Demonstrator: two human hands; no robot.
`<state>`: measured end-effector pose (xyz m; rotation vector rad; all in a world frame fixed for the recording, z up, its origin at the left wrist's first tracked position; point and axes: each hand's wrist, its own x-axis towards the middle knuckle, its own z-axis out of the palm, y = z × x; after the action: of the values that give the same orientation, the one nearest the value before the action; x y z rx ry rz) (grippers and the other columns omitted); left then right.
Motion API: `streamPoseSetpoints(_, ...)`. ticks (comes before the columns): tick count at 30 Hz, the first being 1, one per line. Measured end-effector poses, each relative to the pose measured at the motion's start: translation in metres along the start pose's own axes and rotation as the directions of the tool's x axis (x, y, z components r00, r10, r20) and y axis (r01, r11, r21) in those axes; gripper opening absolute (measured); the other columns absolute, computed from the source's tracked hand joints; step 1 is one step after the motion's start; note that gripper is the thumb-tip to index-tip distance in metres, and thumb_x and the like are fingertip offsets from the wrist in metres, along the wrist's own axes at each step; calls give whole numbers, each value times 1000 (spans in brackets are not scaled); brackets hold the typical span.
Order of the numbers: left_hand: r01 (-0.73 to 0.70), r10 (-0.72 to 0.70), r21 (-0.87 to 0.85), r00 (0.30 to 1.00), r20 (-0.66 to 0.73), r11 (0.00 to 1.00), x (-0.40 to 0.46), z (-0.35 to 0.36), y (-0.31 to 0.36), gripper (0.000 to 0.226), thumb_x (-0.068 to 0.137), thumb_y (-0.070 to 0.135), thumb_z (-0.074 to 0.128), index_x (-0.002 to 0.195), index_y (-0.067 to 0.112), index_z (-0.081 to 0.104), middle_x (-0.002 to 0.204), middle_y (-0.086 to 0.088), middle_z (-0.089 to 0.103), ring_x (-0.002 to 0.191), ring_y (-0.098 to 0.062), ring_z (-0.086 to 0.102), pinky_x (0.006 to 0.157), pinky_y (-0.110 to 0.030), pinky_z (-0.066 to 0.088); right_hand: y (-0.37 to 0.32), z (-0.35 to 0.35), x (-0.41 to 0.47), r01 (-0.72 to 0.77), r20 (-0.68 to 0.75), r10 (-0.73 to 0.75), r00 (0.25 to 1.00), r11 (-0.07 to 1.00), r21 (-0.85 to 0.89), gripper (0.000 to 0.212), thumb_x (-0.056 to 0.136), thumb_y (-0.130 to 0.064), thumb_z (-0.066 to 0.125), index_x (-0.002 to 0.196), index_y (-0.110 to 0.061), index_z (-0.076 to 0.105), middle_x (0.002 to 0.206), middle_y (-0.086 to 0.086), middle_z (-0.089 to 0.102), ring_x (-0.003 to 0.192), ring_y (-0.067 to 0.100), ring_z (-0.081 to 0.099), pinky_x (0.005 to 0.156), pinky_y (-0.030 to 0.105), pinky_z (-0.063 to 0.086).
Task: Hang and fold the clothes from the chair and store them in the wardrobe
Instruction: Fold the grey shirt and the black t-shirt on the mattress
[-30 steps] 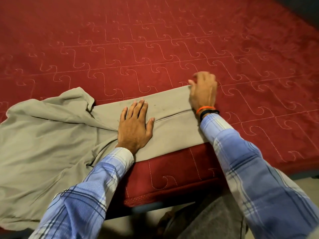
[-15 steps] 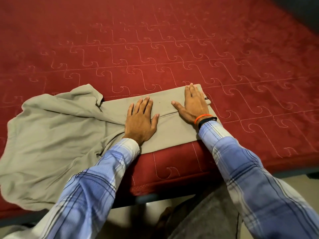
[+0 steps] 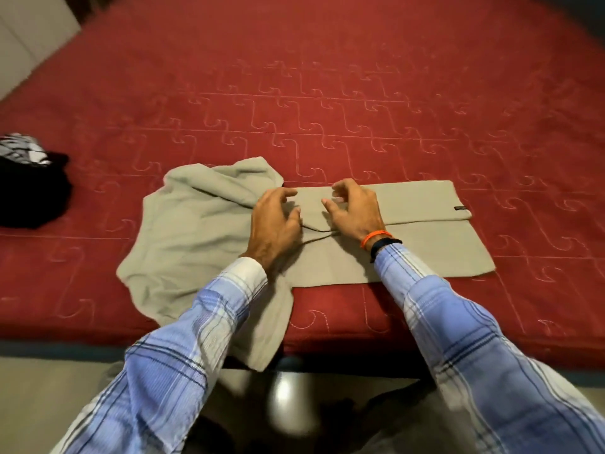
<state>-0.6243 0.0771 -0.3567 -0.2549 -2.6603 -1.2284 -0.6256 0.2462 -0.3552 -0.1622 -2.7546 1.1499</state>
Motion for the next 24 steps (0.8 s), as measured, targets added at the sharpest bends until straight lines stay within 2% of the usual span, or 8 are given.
streamPoseSetpoints(2,102,-103,-43,994,-44,994,1,-20,-17,30,83,9,64,113,10,66,106,-7,69,100,-22,64,94,-34,49,-21,18,9,-82,20,81,997,991,102,28,83,-26,73,107,-13,63,90,1,70,71,8,60,80,27,52)
streamPoseSetpoints(5,255,-264,-109,961,-77,961,2,-50,-37,29,86,7,63,115,11,65,106,-4,70,96,-15,65,94,-24,49,-47,44,25,-168,60,161,985,977,132,30,83,-30,72,106,-13,64,74,-8,64,83,14,62,81,23,46)
streamPoseSetpoints(9,395,-407,-131,910,-84,909,10,-74,-62,28,86,6,60,114,11,64,102,-2,69,94,-16,64,94,-23,47,-69,68,46,-307,145,292,945,947,92,47,82,-44,71,111,-9,62,96,2,62,98,24,56,86,29,42)
streamPoseSetpoints(13,512,-525,-179,851,-26,840,18,-89,-79,30,87,13,60,117,13,63,114,-1,68,108,-18,61,101,-29,45,-81,84,70,-481,258,434,863,862,160,55,62,-53,80,91,-12,58,89,7,58,76,20,57,62,26,42)
streamPoseSetpoints(15,587,-603,-265,797,21,765,23,-90,-93,30,81,16,62,111,18,65,111,1,69,108,-19,62,103,-33,47,-85,90,76,-556,330,460,824,769,316,46,63,-36,86,77,-13,49,70,4,52,44,11,50,42,20,36)
streamPoseSetpoints(18,638,-709,-536,698,99,553,29,-89,-110,33,74,16,67,107,14,65,96,-12,71,99,-31,68,96,-44,54,-90,95,77,-577,362,451,816,682,449,36,65,-16,84,61,-18,48,52,-2,42,40,12,34,41,21,28)
streamPoseSetpoints(21,601,-728,-709,661,180,369,34,-97,-104,15,95,5,48,105,3,59,102,-14,67,96,-25,67,72,-23,58,-96,96,71,-510,358,373,856,723,466,19,57,-16,80,59,-18,61,59,-1,54,55,16,46,54,28,38)
streamPoseSetpoints(24,552,-728,-792,651,216,259,41,-104,-108,28,102,9,40,124,-5,50,125,-20,57,112,-31,62,92,-30,54,-98,97,62,-300,315,129,940,752,587,17,62,0,72,78,-6,68,76,5,63,69,15,57,67,31,48)
